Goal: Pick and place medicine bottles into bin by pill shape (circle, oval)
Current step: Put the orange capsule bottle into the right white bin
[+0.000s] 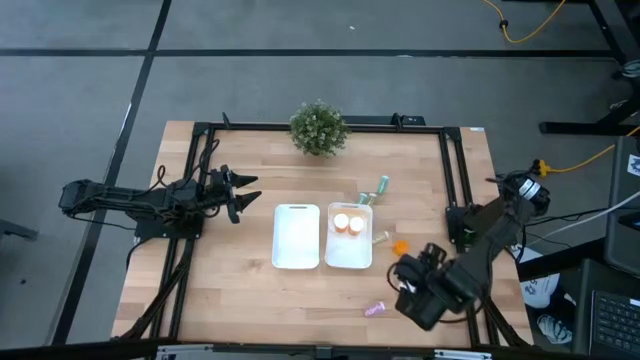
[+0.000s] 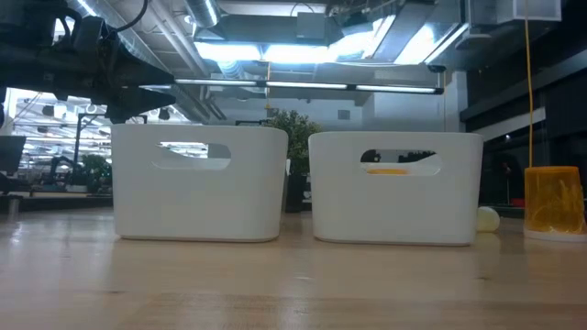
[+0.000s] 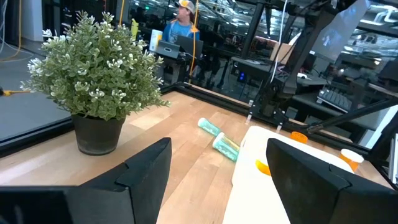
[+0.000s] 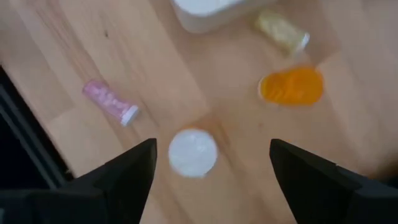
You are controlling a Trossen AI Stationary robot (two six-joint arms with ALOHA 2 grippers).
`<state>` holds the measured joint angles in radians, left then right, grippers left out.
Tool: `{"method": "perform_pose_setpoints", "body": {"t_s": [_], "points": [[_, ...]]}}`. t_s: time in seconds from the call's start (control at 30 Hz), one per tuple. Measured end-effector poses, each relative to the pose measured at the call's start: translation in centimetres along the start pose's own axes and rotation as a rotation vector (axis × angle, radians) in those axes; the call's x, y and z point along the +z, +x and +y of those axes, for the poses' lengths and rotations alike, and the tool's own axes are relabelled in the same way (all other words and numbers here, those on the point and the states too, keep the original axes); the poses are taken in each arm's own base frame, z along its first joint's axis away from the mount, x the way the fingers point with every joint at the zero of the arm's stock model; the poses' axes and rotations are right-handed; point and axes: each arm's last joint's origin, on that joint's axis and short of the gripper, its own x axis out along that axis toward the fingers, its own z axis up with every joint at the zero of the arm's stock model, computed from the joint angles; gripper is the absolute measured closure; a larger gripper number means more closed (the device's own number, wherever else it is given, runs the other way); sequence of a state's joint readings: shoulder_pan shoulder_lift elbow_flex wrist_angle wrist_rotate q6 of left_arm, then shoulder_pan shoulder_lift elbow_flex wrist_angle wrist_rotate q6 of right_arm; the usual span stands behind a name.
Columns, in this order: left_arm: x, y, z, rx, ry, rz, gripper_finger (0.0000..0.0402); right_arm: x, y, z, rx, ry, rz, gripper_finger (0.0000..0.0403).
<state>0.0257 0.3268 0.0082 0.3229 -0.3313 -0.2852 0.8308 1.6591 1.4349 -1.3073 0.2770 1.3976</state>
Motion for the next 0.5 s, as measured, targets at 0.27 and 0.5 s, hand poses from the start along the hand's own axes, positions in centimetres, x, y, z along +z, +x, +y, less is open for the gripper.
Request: {"method": "perform_pose_setpoints", "body": {"t_s": [0.27,0.5], "points": [[0.0,0.0,0.0,0.000,0.000,0.000,0.0147,-2.1,0.3,1.0,0.011,0.221,0.058,0.0091],[0.0,0.0,0.0,0.000,0.000,0.000,0.0147,-2.9,2.1,2.1,-0.067,0.291,0.118,0.0091]]}}
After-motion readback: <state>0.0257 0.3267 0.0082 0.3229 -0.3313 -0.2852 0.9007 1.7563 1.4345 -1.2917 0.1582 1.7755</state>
